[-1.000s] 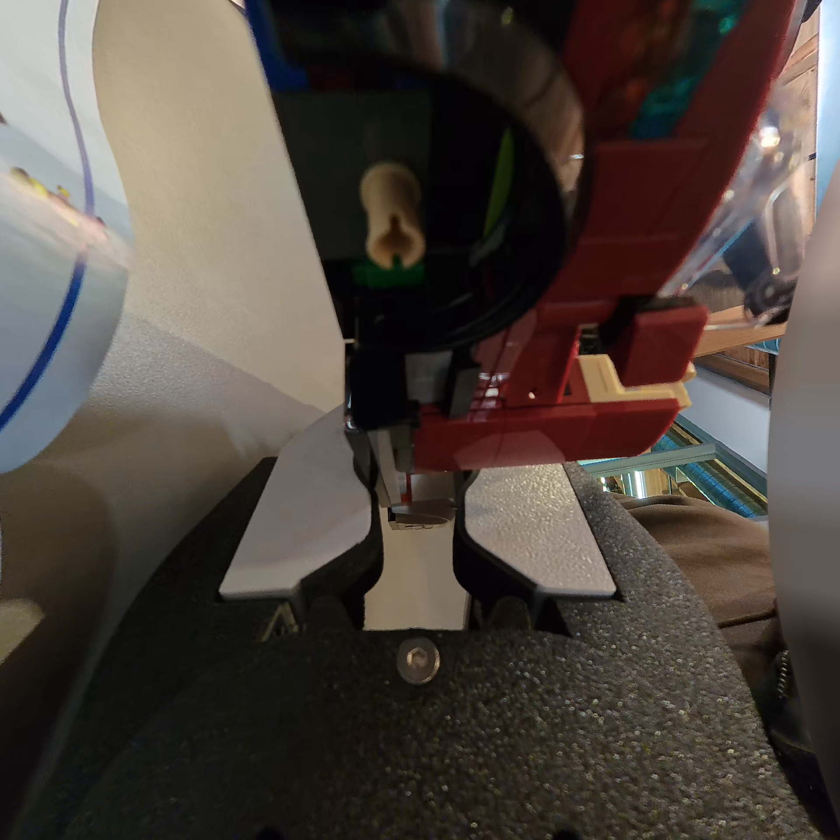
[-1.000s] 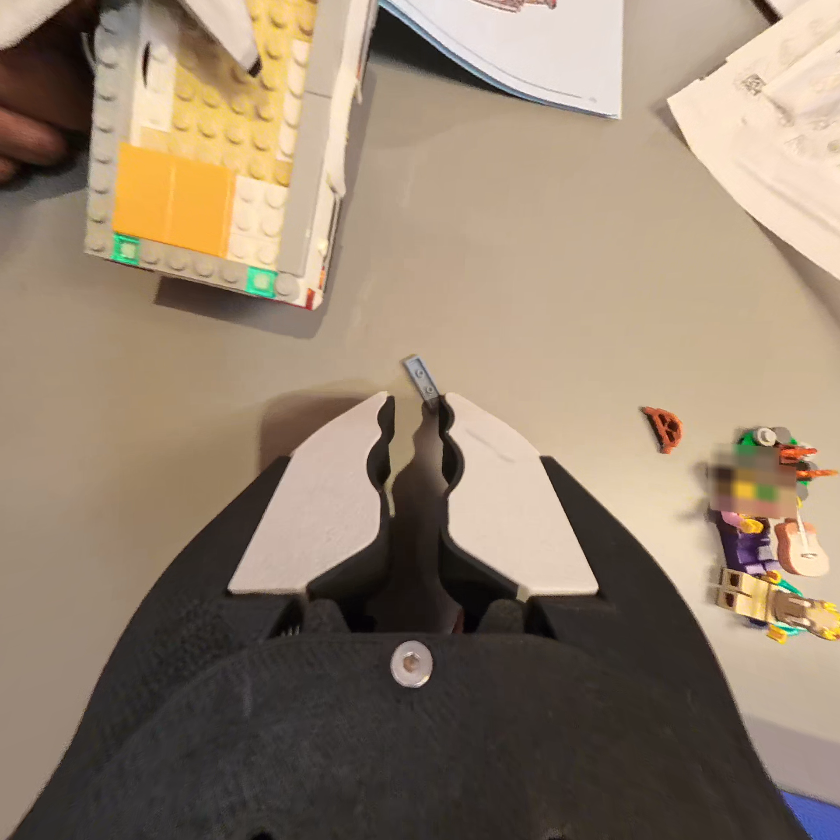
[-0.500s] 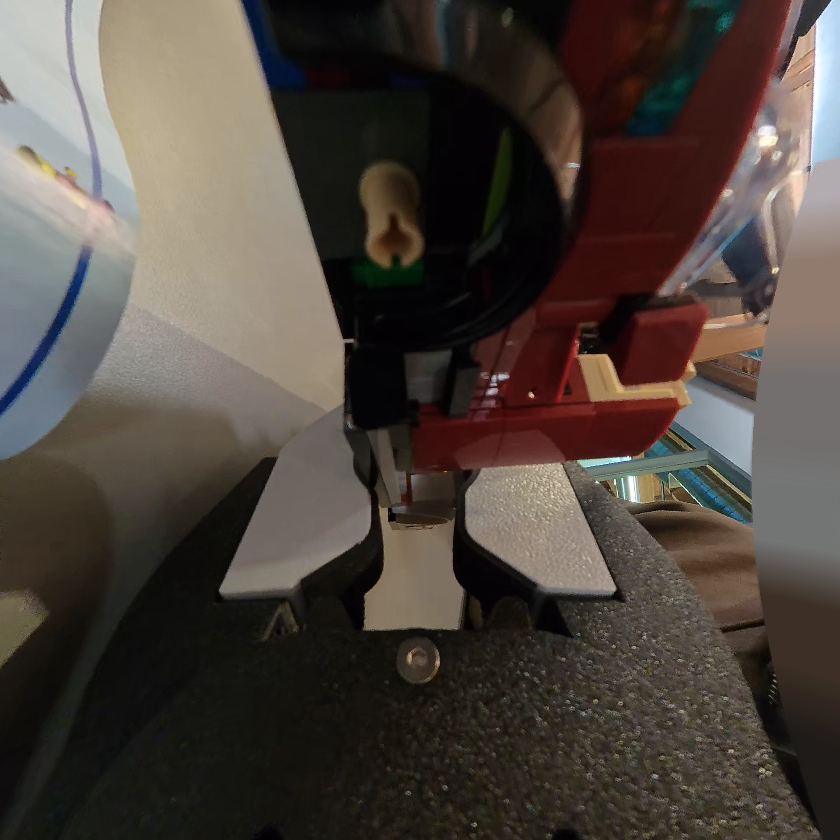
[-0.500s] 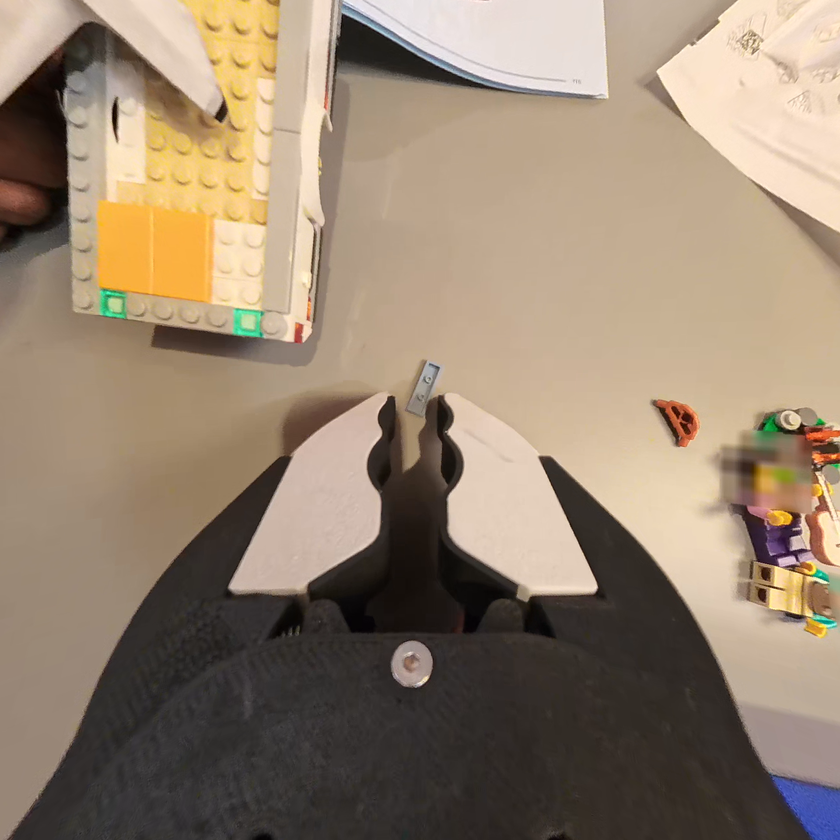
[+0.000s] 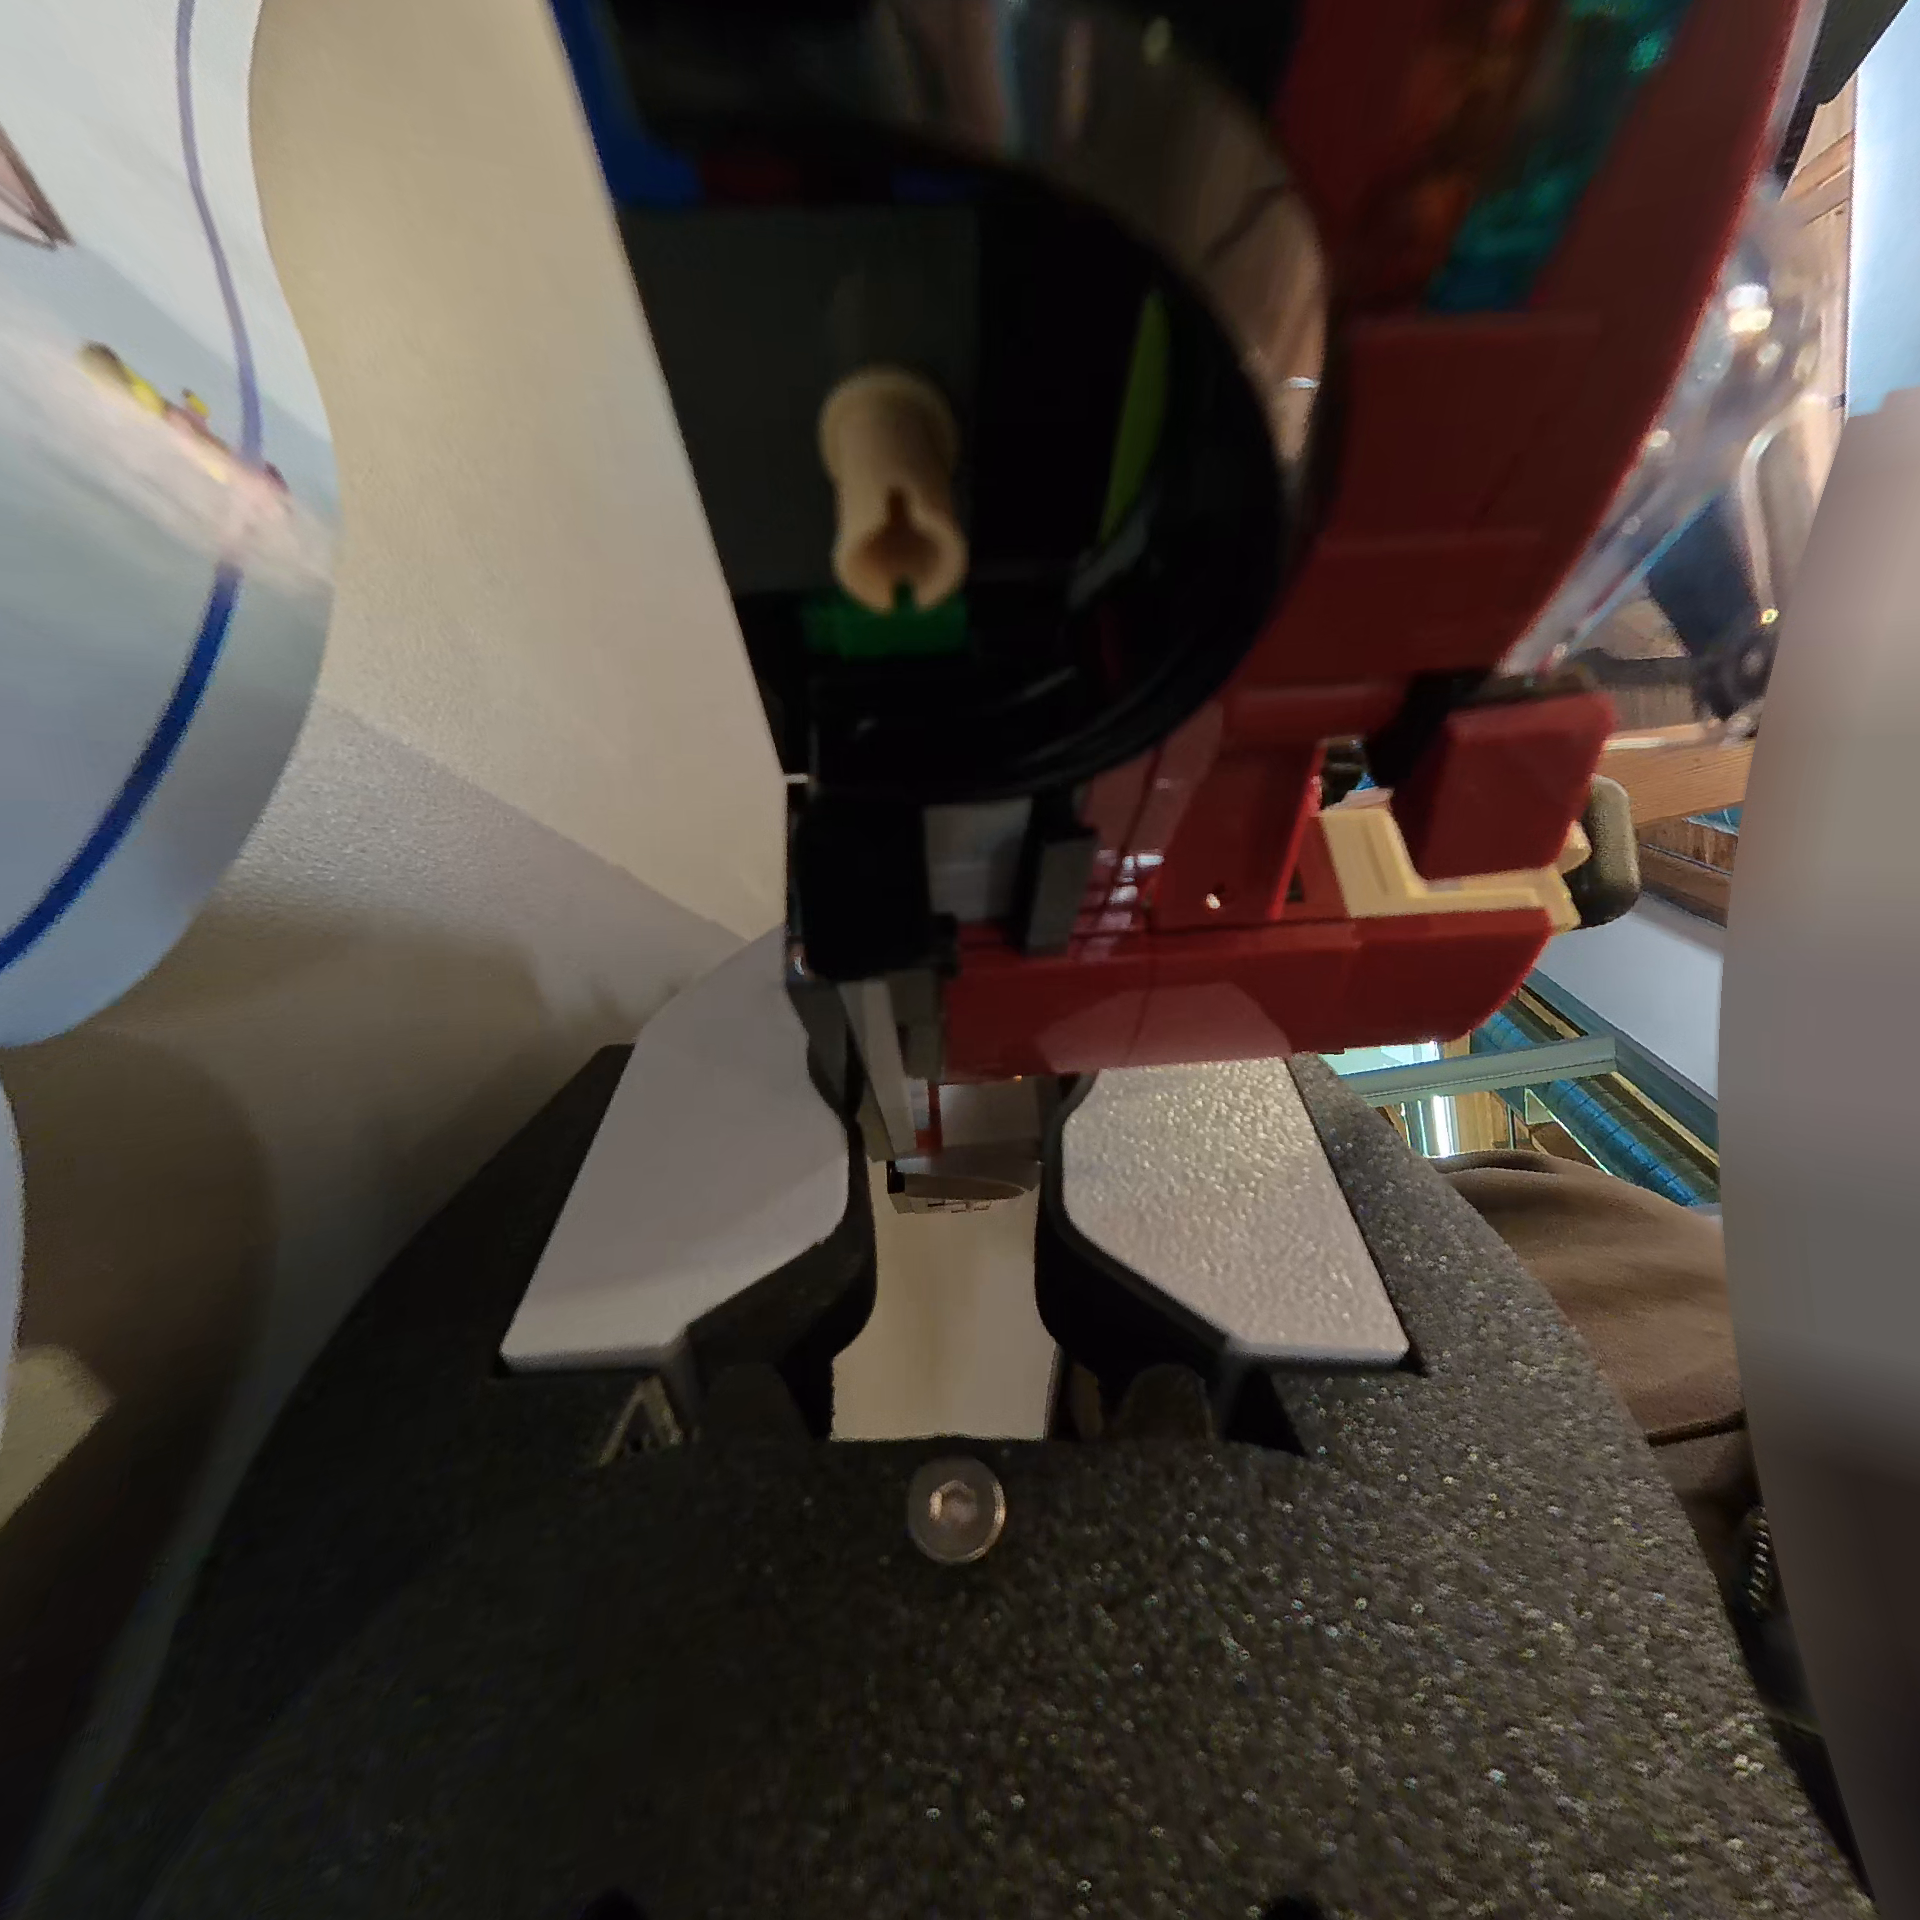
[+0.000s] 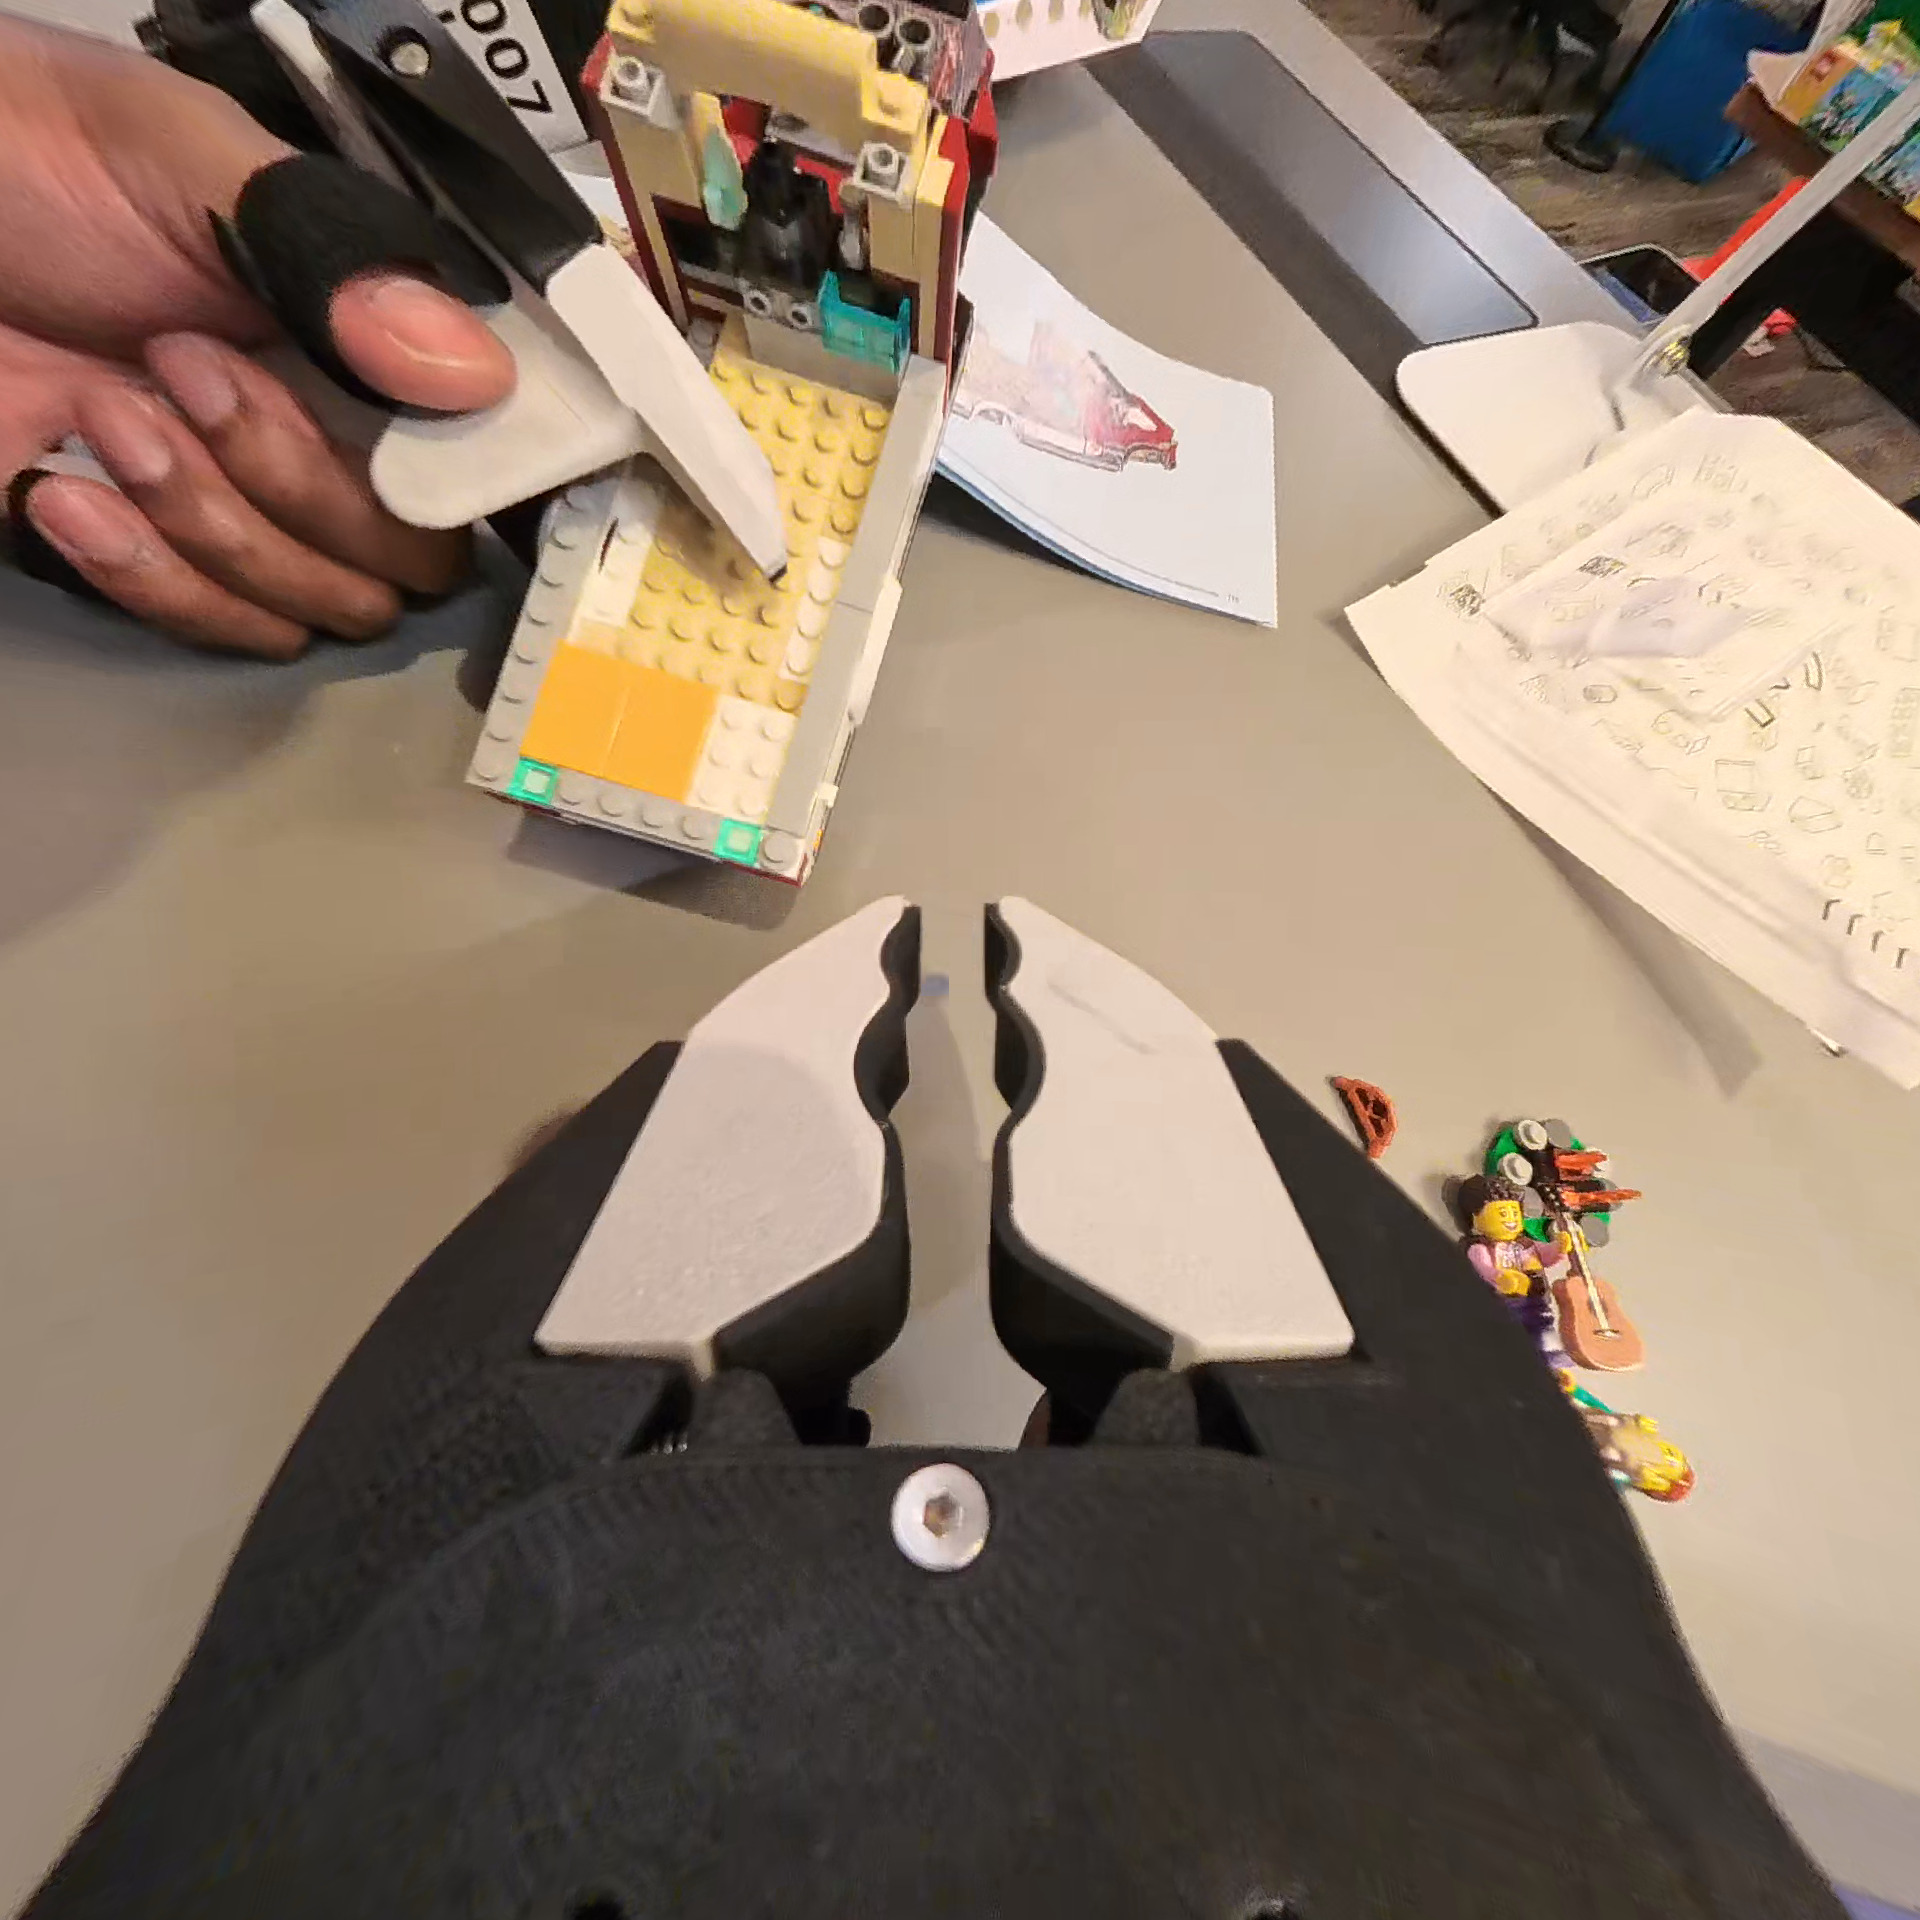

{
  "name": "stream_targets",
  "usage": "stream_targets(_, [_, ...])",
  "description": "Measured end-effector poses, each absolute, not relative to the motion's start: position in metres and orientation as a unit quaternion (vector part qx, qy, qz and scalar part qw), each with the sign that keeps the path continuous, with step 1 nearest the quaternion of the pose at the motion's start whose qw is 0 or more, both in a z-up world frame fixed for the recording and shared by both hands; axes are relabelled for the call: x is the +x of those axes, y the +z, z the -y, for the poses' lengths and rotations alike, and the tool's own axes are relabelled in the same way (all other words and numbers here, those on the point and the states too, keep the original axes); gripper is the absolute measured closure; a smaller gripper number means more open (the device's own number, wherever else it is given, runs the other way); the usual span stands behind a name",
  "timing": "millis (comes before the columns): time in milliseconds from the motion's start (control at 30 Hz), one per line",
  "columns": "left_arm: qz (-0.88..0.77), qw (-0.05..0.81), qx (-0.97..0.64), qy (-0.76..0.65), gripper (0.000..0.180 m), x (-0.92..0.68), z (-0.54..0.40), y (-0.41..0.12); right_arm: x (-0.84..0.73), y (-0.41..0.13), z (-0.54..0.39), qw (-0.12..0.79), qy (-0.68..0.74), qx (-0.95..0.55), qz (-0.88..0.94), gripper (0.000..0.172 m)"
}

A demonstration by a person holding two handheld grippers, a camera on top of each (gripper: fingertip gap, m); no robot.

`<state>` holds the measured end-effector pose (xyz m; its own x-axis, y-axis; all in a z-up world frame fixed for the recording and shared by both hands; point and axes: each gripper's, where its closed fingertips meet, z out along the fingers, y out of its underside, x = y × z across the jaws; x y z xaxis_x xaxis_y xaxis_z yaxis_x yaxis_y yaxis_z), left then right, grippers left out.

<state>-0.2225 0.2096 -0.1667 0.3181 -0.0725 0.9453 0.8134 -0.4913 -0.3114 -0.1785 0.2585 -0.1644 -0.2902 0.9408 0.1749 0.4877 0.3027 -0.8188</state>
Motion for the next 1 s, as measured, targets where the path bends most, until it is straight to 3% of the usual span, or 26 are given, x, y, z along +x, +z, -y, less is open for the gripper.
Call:
stream_targets(767, [0.271,0.426,-0.688,-0.521,0.148,-0.223,-0.209,-0.167,-0.141,-0.213,-0.329,0.274,0.169,-0.654,0.684,0.149])
stream_targets(1000, [0.277,0.420,-0.680,-0.533,0.148,-0.221,-0.209,-0.167,-0.139,-0.221,-0.322,0.223,0.210,-0.666,0.680,0.164])
